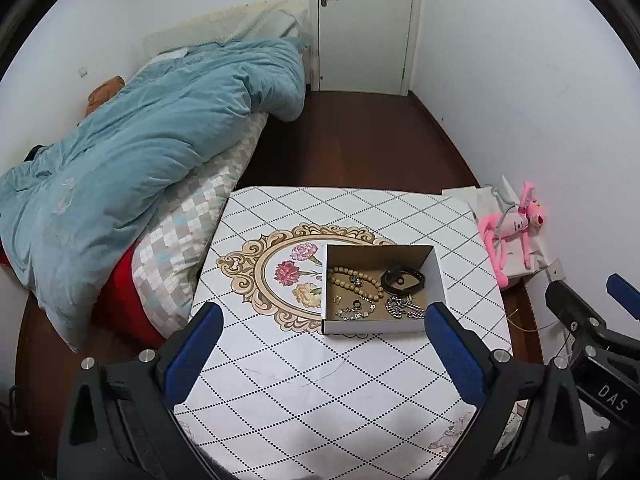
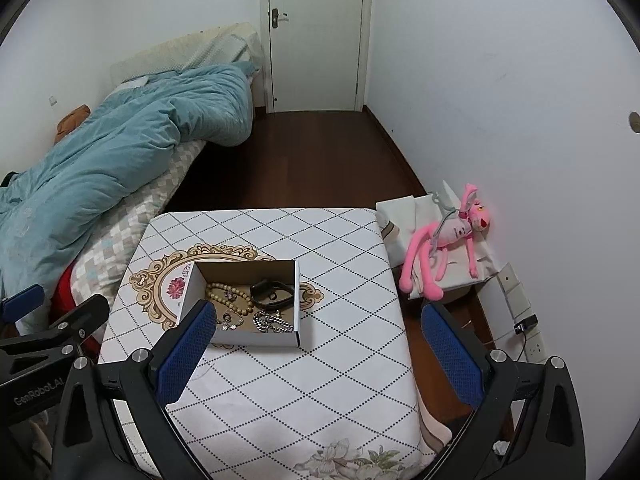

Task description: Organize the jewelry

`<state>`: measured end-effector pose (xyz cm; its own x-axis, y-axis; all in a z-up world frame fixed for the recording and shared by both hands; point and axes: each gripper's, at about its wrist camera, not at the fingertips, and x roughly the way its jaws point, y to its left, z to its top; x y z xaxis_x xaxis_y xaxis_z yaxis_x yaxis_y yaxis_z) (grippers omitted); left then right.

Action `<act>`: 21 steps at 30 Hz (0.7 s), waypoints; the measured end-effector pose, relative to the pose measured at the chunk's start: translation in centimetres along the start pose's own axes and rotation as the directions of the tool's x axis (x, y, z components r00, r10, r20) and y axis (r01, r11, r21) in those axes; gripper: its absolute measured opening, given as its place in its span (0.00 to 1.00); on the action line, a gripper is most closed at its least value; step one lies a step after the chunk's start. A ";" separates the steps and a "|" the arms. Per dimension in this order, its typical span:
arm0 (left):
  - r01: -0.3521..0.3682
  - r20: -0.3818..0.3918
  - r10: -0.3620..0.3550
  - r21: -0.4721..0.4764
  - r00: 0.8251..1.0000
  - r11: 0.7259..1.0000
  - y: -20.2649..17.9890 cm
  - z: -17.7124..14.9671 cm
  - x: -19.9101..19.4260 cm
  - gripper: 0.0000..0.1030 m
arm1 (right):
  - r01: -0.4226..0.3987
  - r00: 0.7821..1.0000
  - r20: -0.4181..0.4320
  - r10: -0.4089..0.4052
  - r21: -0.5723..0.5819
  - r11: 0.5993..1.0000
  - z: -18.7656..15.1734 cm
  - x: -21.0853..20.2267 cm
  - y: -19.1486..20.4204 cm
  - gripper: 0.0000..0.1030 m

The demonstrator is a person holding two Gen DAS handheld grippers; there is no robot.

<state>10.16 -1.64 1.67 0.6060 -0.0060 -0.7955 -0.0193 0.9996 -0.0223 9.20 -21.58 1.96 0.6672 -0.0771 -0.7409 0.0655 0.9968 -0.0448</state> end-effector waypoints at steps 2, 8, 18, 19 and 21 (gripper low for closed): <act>0.000 -0.019 0.000 -0.002 1.000 1.000 0.1 0.2 0.7 1.00 | -0.001 1.000 -0.010 0.001 -0.004 1.000 0.4 0.7 0.1 1.00; 0.009 -0.059 -0.010 -0.010 0.998 1.000 0.2 0.8 2.0 1.00 | -0.016 0.998 -0.067 0.014 -0.024 1.000 1.1 3.0 0.6 1.00; 0.002 -0.068 -0.001 0.004 0.998 1.000 0.0 1.0 2.6 1.00 | -0.021 0.994 -0.109 0.017 -0.035 0.999 1.0 4.6 0.9 1.00; 0.001 -0.067 -0.001 0.004 0.998 1.000 0.0 1.1 2.5 1.00 | -0.024 0.993 -0.113 0.020 -0.034 0.999 1.0 4.7 0.9 1.00; 0.000 -0.069 0.000 0.003 0.998 1.000 0.0 1.1 2.6 1.00 | -0.029 0.993 -0.119 0.025 -0.034 0.999 1.0 4.9 0.9 1.00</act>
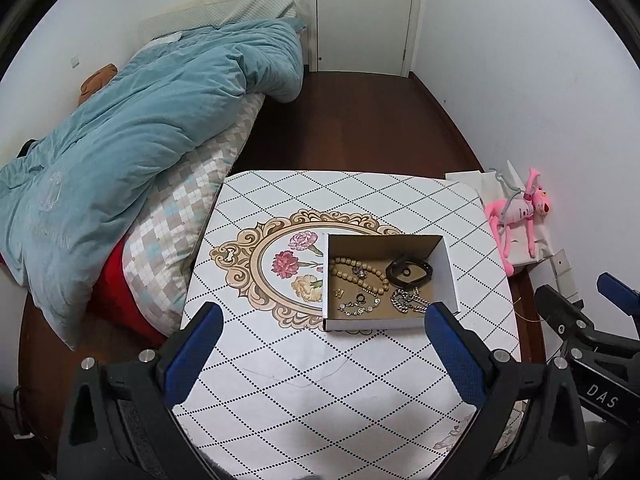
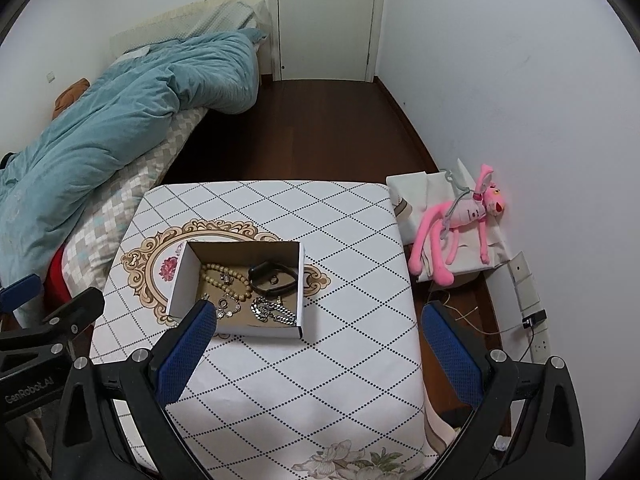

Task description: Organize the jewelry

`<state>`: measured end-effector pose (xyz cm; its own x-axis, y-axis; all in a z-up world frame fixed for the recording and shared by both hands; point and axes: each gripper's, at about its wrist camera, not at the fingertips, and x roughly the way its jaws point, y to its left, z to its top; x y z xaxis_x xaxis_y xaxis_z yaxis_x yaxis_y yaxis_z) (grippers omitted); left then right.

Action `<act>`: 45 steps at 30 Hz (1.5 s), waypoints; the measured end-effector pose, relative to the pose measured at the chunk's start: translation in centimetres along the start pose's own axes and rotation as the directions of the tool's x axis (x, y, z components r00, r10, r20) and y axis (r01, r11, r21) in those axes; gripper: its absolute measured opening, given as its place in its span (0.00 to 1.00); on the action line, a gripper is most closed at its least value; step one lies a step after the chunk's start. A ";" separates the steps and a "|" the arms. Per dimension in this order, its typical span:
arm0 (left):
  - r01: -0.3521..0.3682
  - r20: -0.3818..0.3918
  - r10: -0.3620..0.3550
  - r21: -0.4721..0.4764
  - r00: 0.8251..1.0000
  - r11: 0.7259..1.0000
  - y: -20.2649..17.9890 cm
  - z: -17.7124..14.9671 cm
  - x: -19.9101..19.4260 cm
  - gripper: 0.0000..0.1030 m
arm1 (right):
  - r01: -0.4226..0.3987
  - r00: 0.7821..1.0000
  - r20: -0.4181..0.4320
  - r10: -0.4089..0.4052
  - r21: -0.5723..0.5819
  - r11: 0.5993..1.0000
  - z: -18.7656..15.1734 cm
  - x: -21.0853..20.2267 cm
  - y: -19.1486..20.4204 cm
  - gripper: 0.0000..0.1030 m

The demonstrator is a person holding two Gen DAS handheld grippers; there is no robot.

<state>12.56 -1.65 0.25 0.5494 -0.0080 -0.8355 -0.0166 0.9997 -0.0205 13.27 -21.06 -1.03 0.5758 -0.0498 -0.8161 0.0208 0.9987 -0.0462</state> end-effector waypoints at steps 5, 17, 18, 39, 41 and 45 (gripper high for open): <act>0.002 -0.005 -0.002 -0.002 1.000 1.000 0.4 -0.2 0.3 1.00 | 0.001 1.000 -0.007 -0.001 -0.004 1.000 0.0 0.1 0.0 1.00; -0.001 -0.002 0.001 0.003 1.000 1.000 0.5 -0.3 0.3 1.00 | 0.001 1.000 -0.014 -0.001 -0.017 1.000 0.0 0.2 0.2 1.00; -0.003 -0.001 0.003 0.004 1.000 1.000 0.6 -0.4 0.4 1.00 | 0.001 1.000 -0.016 -0.001 -0.017 1.000 -0.1 0.3 0.2 1.00; -0.005 -0.001 0.005 0.010 1.000 1.000 1.0 -0.5 0.3 1.00 | 0.003 1.000 -0.019 -0.003 -0.025 1.000 -0.2 0.3 0.0 1.00; -0.004 -0.001 0.004 0.009 1.000 1.000 1.0 -0.5 0.3 1.00 | 0.005 1.000 -0.018 -0.005 -0.027 1.000 -0.2 0.2 0.0 1.00; -0.005 0.002 0.005 0.012 1.000 1.000 1.0 -0.5 0.3 1.00 | 0.003 1.000 -0.018 -0.004 -0.027 1.000 -0.2 0.2 0.0 1.00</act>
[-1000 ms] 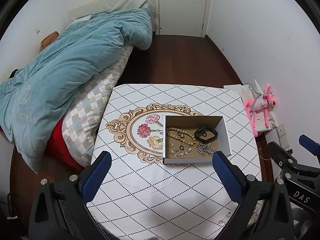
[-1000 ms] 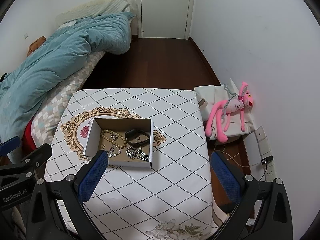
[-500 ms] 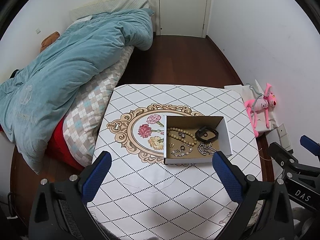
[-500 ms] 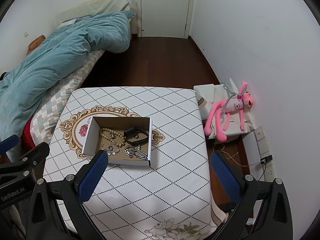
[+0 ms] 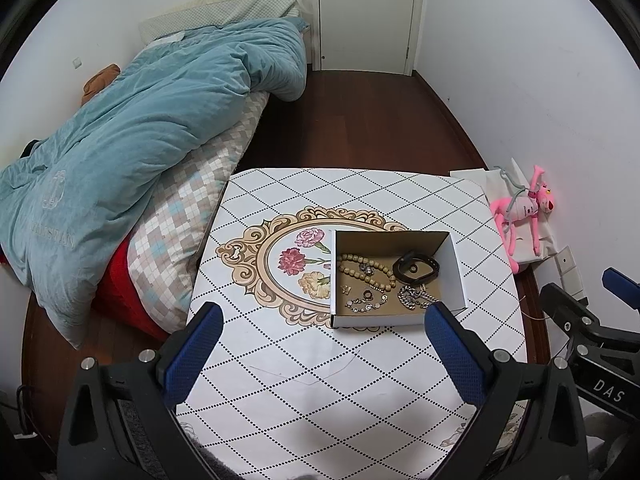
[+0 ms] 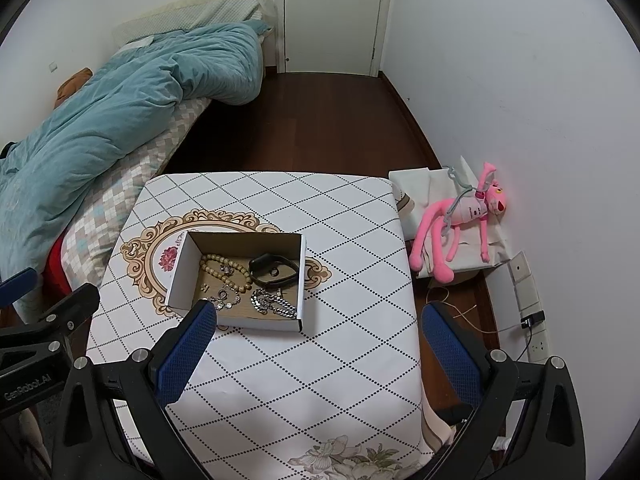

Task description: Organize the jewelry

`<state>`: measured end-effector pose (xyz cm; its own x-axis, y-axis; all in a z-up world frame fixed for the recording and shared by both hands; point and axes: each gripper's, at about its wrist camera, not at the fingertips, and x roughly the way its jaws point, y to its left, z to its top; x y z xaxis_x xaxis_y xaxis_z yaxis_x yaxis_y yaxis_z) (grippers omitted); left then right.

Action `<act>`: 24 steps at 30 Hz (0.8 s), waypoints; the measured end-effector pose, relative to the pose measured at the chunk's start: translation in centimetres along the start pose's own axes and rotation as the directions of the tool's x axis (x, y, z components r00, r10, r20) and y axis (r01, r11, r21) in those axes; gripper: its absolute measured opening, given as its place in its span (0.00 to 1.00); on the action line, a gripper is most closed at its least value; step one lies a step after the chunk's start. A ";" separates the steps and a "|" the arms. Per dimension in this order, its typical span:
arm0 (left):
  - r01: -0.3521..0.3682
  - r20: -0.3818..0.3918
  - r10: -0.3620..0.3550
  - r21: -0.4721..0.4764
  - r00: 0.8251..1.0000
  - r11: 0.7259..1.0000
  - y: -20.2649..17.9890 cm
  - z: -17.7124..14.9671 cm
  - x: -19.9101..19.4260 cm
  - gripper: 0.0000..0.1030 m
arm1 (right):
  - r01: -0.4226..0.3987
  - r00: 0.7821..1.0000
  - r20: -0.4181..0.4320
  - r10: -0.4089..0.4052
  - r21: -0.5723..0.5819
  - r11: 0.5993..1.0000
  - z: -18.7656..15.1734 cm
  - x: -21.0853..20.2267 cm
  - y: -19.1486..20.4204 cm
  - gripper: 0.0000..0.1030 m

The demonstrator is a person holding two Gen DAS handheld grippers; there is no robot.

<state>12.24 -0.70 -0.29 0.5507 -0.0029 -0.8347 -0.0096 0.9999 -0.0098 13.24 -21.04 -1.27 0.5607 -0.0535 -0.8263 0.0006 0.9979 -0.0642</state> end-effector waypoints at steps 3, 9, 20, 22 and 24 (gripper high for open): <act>0.001 -0.001 -0.001 0.002 1.000 1.000 0.3 -0.1 0.0 1.00 | -0.003 1.000 -0.002 0.003 -0.005 1.000 0.0 0.0 0.0 1.00; -0.003 0.001 0.003 0.003 1.000 1.000 0.2 -0.1 0.0 1.00 | -0.003 1.000 -0.003 0.003 -0.010 1.000 0.0 -0.1 0.0 1.00; 0.000 -0.001 0.000 0.009 1.000 1.000 0.4 -0.1 -0.2 1.00 | -0.001 1.000 -0.003 0.001 -0.014 1.000 0.0 -0.2 0.3 1.00; 0.000 -0.001 0.000 0.008 1.000 1.000 0.4 -0.1 -0.2 1.00 | -0.003 1.000 -0.005 0.003 -0.018 1.000 0.0 -0.2 0.4 1.00; 0.000 0.000 0.000 0.008 1.000 1.000 0.4 -0.2 -0.2 1.00 | -0.002 1.000 -0.005 0.002 -0.019 1.000 0.0 -0.2 0.4 1.00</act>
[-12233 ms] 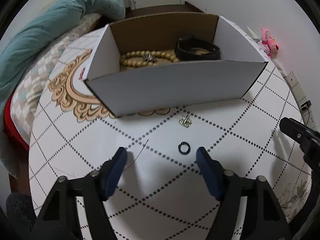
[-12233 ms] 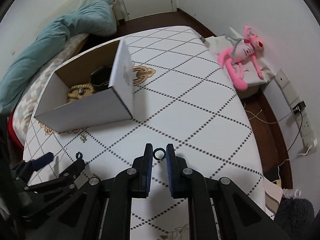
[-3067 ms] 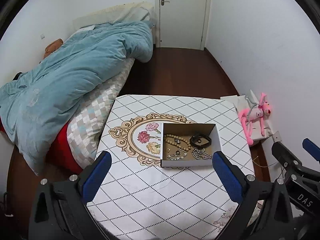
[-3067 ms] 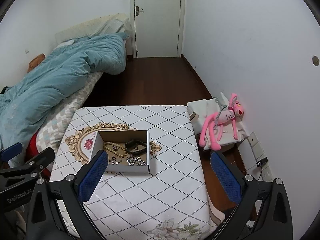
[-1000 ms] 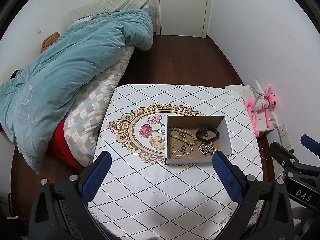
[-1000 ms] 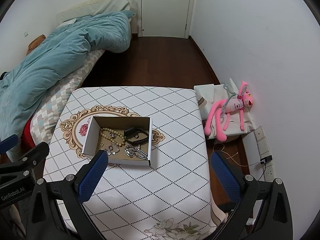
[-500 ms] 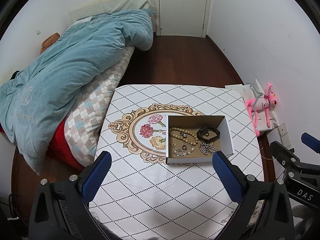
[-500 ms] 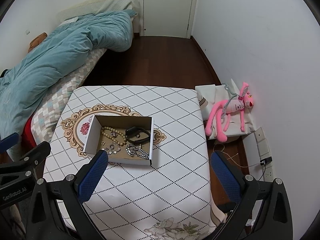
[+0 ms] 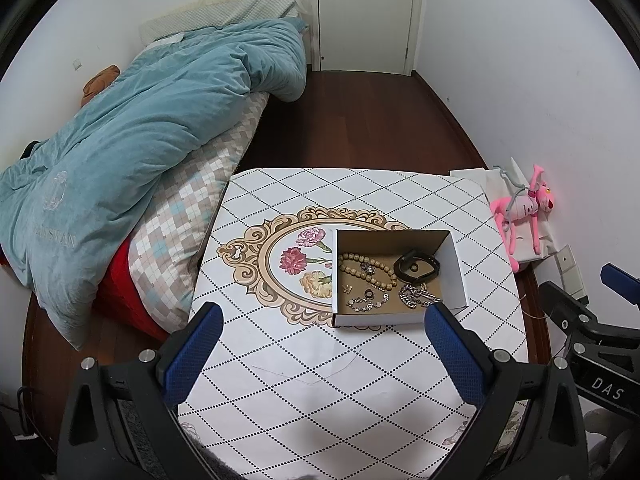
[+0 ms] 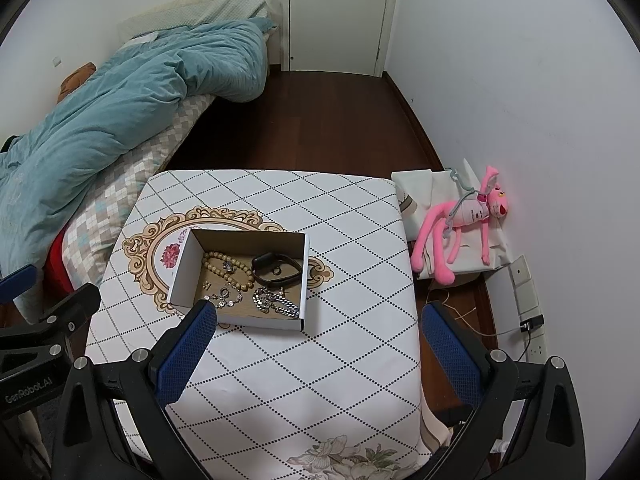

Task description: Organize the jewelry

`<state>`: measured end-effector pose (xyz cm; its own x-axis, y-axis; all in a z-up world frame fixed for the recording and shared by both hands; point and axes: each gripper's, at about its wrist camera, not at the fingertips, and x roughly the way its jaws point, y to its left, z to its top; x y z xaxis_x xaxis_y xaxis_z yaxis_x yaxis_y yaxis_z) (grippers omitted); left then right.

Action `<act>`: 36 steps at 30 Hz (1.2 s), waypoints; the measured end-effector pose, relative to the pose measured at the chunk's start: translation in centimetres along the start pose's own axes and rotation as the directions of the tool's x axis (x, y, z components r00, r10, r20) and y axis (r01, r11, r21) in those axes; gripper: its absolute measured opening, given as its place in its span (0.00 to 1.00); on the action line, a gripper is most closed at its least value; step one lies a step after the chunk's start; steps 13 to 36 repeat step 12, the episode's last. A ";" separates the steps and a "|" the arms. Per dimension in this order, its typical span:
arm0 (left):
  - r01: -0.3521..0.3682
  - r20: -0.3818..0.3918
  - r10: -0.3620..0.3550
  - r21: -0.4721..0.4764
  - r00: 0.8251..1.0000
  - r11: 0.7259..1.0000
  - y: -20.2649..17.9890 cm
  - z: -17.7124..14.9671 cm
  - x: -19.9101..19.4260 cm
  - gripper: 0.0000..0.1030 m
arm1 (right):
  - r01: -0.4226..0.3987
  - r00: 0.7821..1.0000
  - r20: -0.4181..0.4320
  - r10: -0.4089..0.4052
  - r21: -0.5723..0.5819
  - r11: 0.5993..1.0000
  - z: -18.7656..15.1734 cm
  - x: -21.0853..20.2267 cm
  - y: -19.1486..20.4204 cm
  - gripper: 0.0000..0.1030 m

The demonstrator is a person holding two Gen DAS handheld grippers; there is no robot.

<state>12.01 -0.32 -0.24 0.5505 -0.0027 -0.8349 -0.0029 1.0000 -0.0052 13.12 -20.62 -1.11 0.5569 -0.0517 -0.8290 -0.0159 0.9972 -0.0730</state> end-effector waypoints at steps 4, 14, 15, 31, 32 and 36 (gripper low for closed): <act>-0.002 0.001 0.002 -0.001 1.000 1.000 0.1 0.0 0.1 1.00 | 0.001 1.000 0.000 -0.001 -0.002 1.000 0.0 0.1 0.1 1.00; -0.004 0.003 0.004 -0.002 1.000 1.000 0.2 -0.1 0.1 1.00 | -0.001 1.000 -0.005 0.001 -0.004 1.000 -0.2 0.1 0.3 1.00; -0.004 0.003 0.004 -0.002 1.000 1.000 0.2 -0.1 0.1 1.00 | -0.001 1.000 -0.005 0.001 -0.004 1.000 -0.2 0.1 0.3 1.00; -0.004 0.003 0.004 -0.002 1.000 1.000 0.2 -0.1 0.1 1.00 | -0.001 1.000 -0.005 0.001 -0.004 1.000 -0.2 0.1 0.3 1.00; -0.004 0.003 0.004 -0.002 1.000 1.000 0.2 -0.1 0.1 1.00 | -0.001 1.000 -0.005 0.001 -0.004 1.000 -0.2 0.1 0.3 1.00; -0.004 0.003 0.004 -0.002 1.000 1.000 0.2 -0.1 0.1 1.00 | -0.001 1.000 -0.005 0.001 -0.004 1.000 -0.2 0.1 0.3 1.00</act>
